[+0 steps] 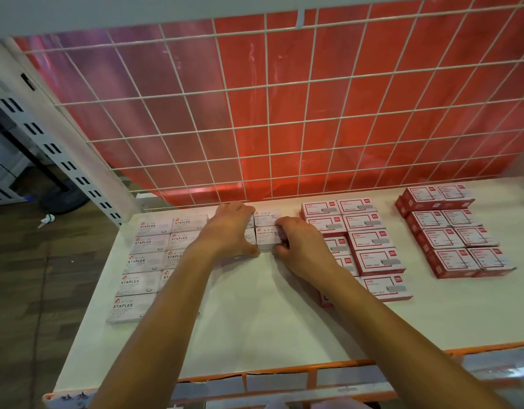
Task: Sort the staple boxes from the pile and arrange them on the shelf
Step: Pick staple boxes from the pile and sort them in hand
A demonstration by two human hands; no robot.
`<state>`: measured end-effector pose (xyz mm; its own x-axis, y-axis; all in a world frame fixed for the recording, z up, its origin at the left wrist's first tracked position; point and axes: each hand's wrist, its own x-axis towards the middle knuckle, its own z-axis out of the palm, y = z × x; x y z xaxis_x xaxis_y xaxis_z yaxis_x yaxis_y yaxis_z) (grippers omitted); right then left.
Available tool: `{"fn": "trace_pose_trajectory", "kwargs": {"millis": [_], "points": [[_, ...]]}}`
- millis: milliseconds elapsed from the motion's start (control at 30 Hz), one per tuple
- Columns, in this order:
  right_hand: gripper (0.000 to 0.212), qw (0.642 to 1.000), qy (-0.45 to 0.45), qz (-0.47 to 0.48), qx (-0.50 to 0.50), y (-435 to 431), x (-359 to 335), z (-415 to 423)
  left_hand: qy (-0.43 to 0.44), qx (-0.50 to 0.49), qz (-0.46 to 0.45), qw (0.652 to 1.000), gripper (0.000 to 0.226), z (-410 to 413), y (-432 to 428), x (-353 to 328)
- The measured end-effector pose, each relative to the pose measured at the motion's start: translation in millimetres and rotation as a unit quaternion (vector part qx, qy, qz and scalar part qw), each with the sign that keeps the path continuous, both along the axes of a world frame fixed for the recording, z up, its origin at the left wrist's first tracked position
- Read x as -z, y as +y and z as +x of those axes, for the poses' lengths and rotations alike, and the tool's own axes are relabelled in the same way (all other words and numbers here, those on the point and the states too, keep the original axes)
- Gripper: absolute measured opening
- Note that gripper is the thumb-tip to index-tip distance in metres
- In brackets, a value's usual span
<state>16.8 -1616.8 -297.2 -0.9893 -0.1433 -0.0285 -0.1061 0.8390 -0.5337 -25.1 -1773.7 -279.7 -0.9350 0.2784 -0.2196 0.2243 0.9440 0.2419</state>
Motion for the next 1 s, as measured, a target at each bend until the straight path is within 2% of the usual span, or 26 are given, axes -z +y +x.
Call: {"fn": "trace_pose_trajectory", "kwargs": {"millis": [167, 500, 833, 1000], "points": [[0.050, 0.999, 0.033, -0.008, 0.019, 6, -8, 9, 0.008, -0.012, -0.018, 1.000, 0.104, 9, 14, -3], [0.039, 0.989, 0.105, 0.067, 0.075, 74, -18, 41, 0.106, 0.059, 0.044, 0.992, 0.071, 43, 100, -12], [0.037, 0.979, 0.127, 0.084, 0.134, 212, -12, 89, 0.116, 0.145, 0.067, 0.980, 0.058, 85, 246, -11], [0.045, 0.975, 0.108, 0.118, 0.157, 293, -9, 113, 0.134, 0.185, 0.060, 0.972, 0.057, 105, 329, -4]]}}
